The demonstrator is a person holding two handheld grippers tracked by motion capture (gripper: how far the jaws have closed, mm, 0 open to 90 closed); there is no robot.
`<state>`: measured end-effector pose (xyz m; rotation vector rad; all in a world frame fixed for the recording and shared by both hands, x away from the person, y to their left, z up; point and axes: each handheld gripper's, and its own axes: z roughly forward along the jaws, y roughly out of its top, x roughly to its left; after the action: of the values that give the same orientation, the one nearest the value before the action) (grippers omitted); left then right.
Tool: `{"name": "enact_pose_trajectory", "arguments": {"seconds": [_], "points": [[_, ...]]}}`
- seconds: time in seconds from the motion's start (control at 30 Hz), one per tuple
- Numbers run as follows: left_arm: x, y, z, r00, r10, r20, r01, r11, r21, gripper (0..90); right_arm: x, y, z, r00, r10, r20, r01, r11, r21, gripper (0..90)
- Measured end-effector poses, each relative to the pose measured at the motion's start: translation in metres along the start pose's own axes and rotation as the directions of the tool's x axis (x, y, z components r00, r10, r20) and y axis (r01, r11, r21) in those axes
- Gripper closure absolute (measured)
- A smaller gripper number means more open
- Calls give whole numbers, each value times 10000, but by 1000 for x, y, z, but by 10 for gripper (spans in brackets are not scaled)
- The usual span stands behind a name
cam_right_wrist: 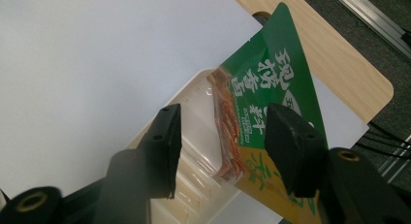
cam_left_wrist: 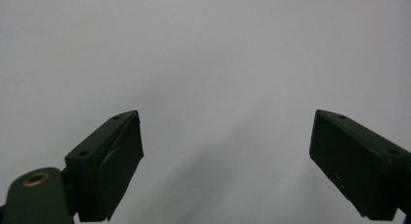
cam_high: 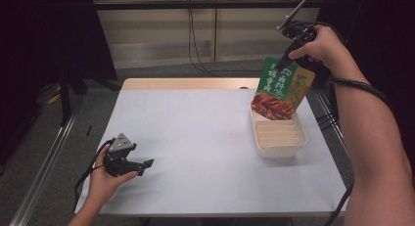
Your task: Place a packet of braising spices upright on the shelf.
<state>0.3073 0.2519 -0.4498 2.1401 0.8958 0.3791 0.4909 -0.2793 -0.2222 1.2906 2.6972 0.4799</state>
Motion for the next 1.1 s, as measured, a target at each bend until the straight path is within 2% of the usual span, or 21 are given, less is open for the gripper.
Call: {"name": "enact_pose_trajectory", "arguments": {"seconds": [0.1,0.17,0.27,0.37,0.47,0.5,0.6,0.63,0.77,1.1], "points": [[0,0,-1,10000,20,-44,-20,10000,30,117,2,-1,-1,10000,-6,15,6,10000,-23,445],[0,0,0,10000,4,81,-4,10000,-4,116,3,-1,-1,10000,-29,-30,28,9999,-102,432],[1,1,-1,9997,247,18,-247,9996,112,115,7,-3,-1,10000,-7,-68,6,10000,-69,410],[-1,0,-1,9999,96,137,-95,9999,-40,113,10,-4,0,10000,3,-52,-3,10000,-68,395],[-2,0,-2,9997,20,249,-21,10000,49,112,15,-5,2,10000,-39,-73,38,9999,-117,382],[-1,0,-2,9996,114,249,-116,9999,72,111,17,-5,2,10000,-22,-81,21,10000,-70,379],[-2,0,-2,9995,-19,326,19,10000,1,109,25,-5,5,9998,-120,-127,119,9999,-44,359],[-1,0,-2,9993,99,357,-101,9999,55,110,27,-5,6,9998,-121,-143,120,9999,-78,356],[-1,0,-3,9993,136,347,-136,9999,-20,110,38,-3,10,9995,-217,-227,214,9997,-108,335],[0,1,-4,9991,9,433,-6,10000,-86,109,61,3,17,9981,-474,-390,465,9987,-226,280]]}}
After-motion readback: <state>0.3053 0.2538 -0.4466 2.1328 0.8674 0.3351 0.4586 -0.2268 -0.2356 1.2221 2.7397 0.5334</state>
